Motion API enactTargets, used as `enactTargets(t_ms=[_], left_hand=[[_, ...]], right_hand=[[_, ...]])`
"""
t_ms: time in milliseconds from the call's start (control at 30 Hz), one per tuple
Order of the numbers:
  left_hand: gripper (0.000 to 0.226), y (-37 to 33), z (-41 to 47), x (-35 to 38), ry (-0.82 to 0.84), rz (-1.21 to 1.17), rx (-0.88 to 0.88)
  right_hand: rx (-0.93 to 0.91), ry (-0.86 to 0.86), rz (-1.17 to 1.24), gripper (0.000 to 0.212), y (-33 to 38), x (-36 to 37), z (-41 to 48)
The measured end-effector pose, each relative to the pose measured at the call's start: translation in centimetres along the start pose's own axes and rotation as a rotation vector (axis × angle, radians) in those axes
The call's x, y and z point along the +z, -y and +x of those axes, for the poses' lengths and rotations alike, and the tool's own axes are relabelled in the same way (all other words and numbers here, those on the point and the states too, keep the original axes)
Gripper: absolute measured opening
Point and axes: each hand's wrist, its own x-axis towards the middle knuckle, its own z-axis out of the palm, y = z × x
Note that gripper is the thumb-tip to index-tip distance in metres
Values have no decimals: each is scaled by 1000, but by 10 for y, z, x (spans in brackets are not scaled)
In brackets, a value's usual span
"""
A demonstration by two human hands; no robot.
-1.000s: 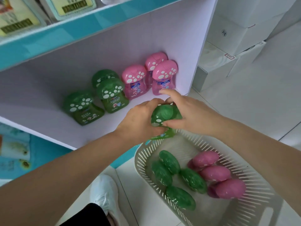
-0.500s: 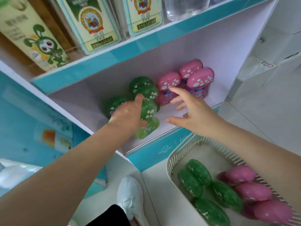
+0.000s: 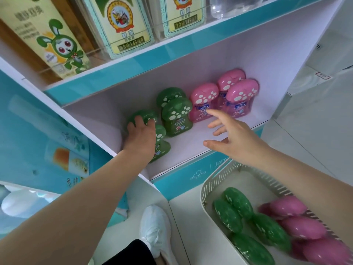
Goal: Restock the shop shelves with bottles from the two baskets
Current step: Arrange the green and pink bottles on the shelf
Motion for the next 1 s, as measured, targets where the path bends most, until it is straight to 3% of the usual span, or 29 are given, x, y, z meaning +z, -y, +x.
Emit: enactTargets(t_ms=[433,567,700,867,1000], left_hand=[[75,-4,1,4,-53,-46,1],[88,-14,-6,-2,-136,91,64],[90,-40,-19,-8,-299,89,277],[77,-90,-49,8,-314,41,797],[73,-127,-60,20,-225,-44,944]], right_hand=[[54,26,-43,78,-21,-2,-14],[97,92,-98,80,-38,-4,-33],[120,139,-177,79,-54,-4,-53],[160,186,-214,79,-72,-6,-74],[156,150,-205,76,-83,-17,-82]])
